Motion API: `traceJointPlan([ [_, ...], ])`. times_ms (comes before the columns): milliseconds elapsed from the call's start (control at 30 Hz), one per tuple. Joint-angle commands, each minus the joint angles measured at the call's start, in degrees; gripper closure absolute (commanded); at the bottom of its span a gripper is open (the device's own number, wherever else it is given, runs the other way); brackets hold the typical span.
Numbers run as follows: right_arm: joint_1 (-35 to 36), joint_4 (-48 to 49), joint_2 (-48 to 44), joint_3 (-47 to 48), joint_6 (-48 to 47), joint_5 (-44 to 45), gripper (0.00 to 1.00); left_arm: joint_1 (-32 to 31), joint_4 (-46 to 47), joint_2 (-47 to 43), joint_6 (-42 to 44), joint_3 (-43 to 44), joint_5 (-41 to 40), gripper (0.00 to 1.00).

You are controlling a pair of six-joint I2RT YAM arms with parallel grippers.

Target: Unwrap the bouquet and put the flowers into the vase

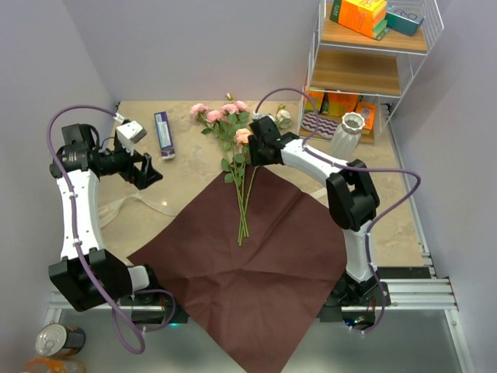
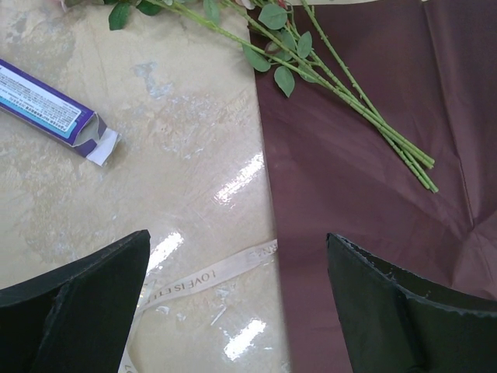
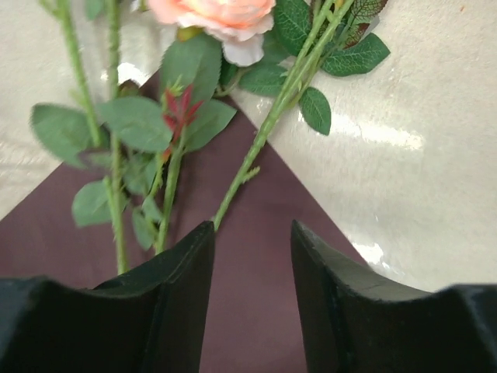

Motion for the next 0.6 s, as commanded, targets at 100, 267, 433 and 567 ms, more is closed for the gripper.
traceJointPlan([
  [100, -0.31, 7.64, 5.52, 1.83, 3.22, 4.40, 0.43, -0.17, 0.19, -2.28, 0.67, -0.78, -1.65, 0.01],
  [267, -0.31, 9.32, 8.42, 2.79, 3.92, 4.49, 0.46, -0.08, -0.43, -2.81, 1.47, -0.78, -2.44, 0.01],
  [433, -0.31, 10.28, 10.53, 3.67, 5.15, 4.49, 0.54, -0.08, -0.43, -2.81, 1.47, -1.13, -2.27, 0.01],
  [567, -0.40, 10.80, 12.12, 3.85, 5.51, 4.58, 0.74, -0.08, 0.01, -2.81, 1.38, -1.40, -2.62, 0.01],
])
